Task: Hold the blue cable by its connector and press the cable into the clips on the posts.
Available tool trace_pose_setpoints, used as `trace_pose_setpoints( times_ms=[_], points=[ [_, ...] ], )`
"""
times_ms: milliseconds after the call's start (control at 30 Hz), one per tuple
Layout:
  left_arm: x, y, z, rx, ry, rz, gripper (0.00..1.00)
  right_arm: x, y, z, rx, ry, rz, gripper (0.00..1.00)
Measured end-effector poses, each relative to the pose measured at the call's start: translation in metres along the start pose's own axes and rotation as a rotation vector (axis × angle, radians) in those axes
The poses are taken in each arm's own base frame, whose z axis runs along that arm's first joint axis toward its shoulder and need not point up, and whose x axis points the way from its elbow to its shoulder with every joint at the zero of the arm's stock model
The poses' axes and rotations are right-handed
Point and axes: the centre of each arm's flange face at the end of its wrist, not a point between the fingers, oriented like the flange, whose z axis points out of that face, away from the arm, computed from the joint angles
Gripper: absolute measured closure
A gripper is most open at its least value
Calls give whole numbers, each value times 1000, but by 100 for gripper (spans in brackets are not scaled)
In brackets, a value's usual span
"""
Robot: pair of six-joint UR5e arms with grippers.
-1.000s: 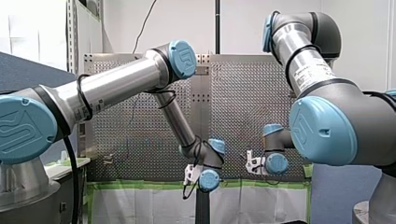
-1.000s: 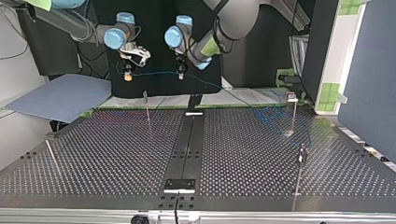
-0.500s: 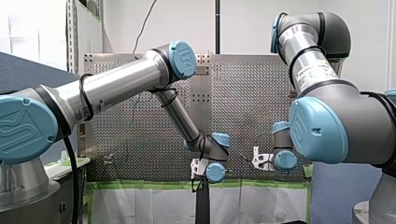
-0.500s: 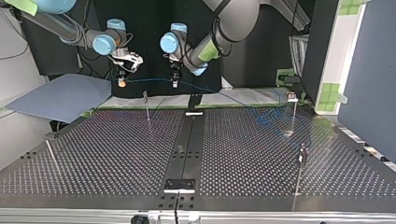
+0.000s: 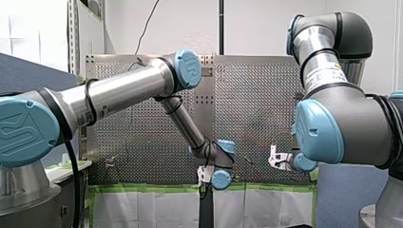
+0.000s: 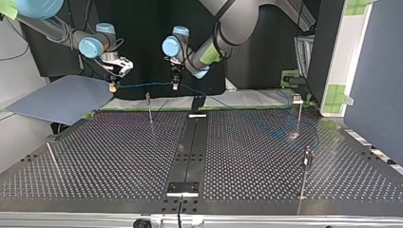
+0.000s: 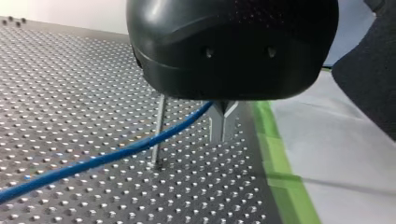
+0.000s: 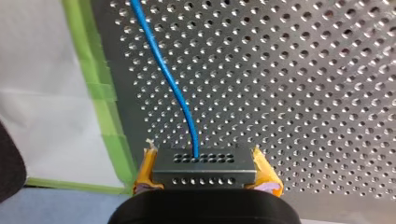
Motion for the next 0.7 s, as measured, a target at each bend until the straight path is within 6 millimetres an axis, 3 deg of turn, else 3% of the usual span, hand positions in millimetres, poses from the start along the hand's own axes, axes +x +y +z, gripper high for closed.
trace_pose_setpoints(
  times_ms=[133, 467, 700],
  points=[
    [5, -4, 10, 1, -9, -13, 100, 3, 0, 3, 39, 8, 6, 100],
    [-21, -21, 31, 21, -71, -67, 100, 13, 3, 15, 69, 33, 22, 100],
    [-27, -30, 33, 52, -85, -101, 100, 22, 18, 25, 47, 48, 51, 100]
  ],
)
